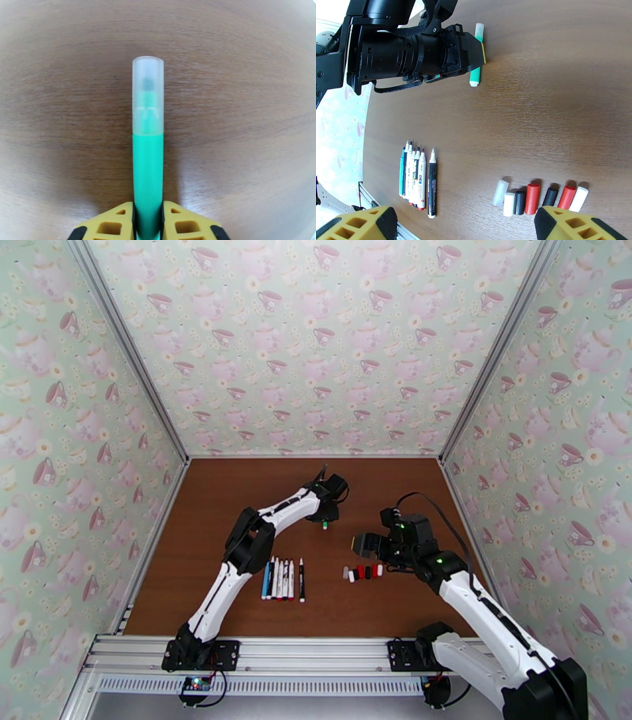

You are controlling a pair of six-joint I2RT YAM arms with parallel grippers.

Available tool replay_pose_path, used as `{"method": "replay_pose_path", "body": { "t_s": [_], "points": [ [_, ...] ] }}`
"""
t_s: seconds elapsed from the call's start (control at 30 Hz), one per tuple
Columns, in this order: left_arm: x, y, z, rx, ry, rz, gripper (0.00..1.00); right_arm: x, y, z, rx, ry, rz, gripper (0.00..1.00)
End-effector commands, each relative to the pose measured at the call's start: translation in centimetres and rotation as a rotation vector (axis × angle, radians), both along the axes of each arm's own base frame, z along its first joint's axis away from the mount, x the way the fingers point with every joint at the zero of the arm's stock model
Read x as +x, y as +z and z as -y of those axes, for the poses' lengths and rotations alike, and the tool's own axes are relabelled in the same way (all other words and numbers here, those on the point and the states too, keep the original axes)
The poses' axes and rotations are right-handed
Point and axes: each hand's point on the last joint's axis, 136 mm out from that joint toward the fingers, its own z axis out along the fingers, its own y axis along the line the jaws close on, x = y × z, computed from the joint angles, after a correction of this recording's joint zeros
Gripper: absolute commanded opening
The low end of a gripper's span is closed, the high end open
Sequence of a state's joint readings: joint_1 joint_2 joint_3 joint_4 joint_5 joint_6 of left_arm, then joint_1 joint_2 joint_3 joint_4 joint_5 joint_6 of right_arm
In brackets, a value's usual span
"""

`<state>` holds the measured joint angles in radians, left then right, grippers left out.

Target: Open the pen caps

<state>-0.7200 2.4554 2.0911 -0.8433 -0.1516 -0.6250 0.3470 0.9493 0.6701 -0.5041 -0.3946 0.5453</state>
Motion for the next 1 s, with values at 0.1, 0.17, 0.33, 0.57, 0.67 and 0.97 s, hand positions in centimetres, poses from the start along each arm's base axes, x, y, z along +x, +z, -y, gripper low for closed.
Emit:
{"method": "replay_pose_path", "body": {
  "t_s": [0.1,0.17,0.33,0.57,0.67,0.97],
  "points": [
    [-2.9,3.1,0.2,-0.096,-0.124,0.034,0.18,-0.4,-0.2,0.0,0.016,-0.011,0.002,0.98],
    [-4.2,4.4,0.4,-0.162,-0.162,0.052,0.18,-0.5,-0.1,-0.1,0.033,-0.01,0.002,0.98],
    [-8.1,7.1,1.3,-0.375,-0.286,0.094,0.2,-0.3,0.3,-0.9,0.097,-0.007,0.0,0.97],
    [-14.0,10.9,1.9,-0.593,-0.451,0.15,0.2,0.8,2.5,-2.1,0.172,0.0,0.025,0.91],
    [-16.3,12.0,2.0,-0.622,-0.506,0.175,0.2,1.4,3.4,-2.6,0.198,0.012,0.033,0.88],
    [-22.4,13.4,2.5,-0.707,-0.63,0.191,0.2,2.5,4.4,-4.1,0.217,0.043,0.017,0.79]
  ]
}}
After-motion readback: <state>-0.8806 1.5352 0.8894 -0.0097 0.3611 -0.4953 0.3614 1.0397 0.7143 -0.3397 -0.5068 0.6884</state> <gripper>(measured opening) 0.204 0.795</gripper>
